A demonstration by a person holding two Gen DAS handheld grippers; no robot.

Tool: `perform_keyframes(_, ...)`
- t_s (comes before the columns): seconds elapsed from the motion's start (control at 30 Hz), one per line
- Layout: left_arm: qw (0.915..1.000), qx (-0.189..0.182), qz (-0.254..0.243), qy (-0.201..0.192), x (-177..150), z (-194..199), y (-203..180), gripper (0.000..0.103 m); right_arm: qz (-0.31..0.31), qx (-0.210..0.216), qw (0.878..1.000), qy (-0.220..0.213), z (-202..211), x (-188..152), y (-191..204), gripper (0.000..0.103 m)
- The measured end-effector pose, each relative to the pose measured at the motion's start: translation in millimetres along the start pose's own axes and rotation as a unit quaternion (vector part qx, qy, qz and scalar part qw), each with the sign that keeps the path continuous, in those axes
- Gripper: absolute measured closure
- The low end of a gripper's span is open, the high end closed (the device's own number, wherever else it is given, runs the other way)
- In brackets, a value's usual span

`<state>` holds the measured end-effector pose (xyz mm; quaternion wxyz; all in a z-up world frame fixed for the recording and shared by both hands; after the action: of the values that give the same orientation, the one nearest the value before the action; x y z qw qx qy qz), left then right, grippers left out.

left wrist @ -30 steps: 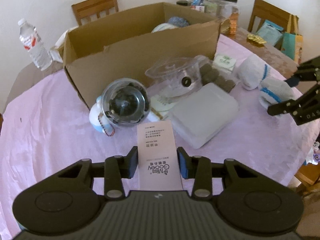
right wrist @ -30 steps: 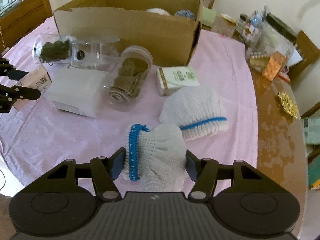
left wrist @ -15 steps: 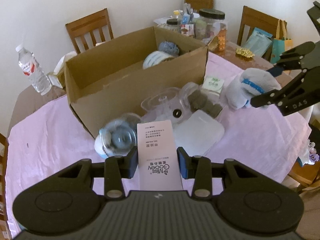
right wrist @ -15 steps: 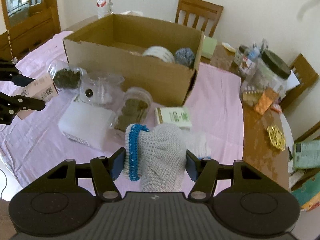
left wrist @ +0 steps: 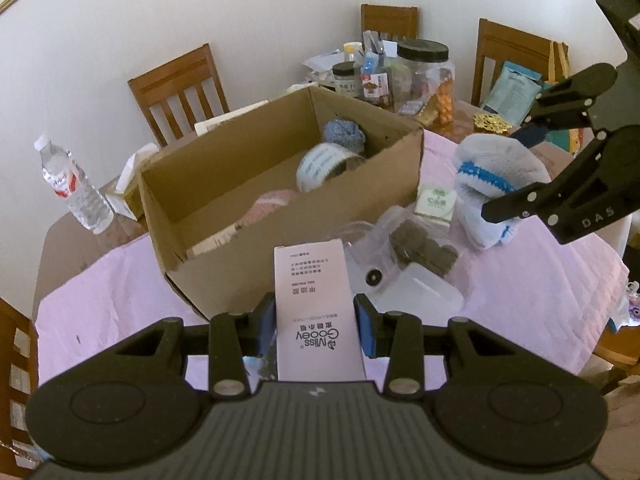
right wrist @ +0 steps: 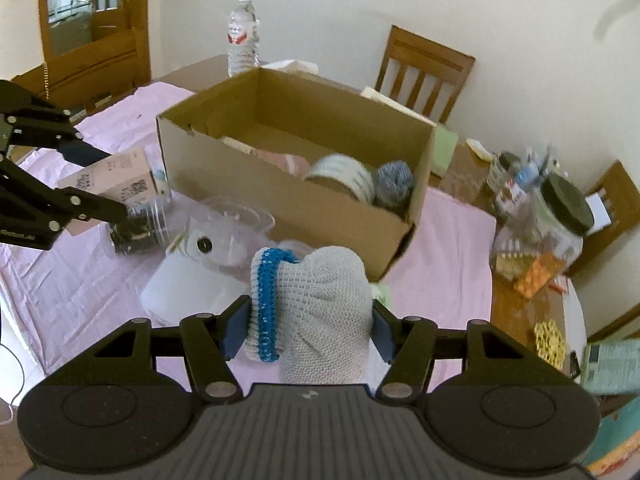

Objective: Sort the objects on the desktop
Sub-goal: 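Carry card and glove over the cardboard box and open both tools to drop them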

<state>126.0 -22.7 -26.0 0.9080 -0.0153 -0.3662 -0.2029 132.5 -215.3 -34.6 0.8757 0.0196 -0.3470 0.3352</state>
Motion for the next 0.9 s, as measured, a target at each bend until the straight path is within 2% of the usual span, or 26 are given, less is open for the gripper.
perform_keyframes(0.53,0.9993,0.014,-0.013,-0.031,49,-23,40,0.063,0.042,-0.001,0.998,-0.036,-23,67,-4,0.037)
perform_keyframes(0.9,0.9983,0.013,-0.025,-0.05,87,-50,77,0.063,0.045,0.0,0.998,-0.041,-56,114,-9,0.037)
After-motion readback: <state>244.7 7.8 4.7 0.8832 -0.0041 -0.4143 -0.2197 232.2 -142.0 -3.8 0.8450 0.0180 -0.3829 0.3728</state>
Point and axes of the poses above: each gripper's, at about its wrist camera, not at the fingertips, and z roughly against the way its jaws point, y to its left, x to its top, the point moved 1 cm from there along -z, roughly the way its jaws point, and after that the axes turned 5 degrees about z, right-handed, at the moved point
